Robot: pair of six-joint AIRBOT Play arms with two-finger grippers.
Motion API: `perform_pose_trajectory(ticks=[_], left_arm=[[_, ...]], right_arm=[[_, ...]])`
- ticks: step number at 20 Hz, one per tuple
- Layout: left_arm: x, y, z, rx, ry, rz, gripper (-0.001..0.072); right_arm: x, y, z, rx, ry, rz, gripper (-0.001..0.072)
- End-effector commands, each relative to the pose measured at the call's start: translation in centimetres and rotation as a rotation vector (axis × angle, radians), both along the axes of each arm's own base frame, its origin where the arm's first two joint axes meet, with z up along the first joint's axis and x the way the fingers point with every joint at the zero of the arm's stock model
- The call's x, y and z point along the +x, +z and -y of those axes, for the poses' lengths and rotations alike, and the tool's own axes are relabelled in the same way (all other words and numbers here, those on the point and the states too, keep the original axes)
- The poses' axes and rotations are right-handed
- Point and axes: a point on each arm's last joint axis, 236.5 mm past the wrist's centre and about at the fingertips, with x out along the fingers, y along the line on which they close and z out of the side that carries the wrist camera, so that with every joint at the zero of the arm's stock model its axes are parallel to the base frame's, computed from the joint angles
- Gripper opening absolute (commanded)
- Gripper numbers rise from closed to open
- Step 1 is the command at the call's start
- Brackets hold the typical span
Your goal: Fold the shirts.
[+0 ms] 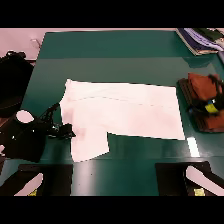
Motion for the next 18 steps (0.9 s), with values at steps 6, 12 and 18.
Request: perform_pose_trajectory(ticks=[6,12,18], left_arm=[[0.5,0.9,0.2,-0.011,-0.026,0.029,0.0025],[0.4,1.1,0.3,-0.012,-0.035,0.026,0.0024],[-2.9,4.6,-1.9,0.094,-0.071,0.067,0.0023]], right_arm=[[-9.2,-9.2,0.4,0.256,-0.42,-0.19,0.0506],[-4.5,-10.2,-3.0,0.291,-0.328,-0.093,0.0189],[-6.3,-4.7,-2.3,0.051,0.029,-0.109,0.0018]])
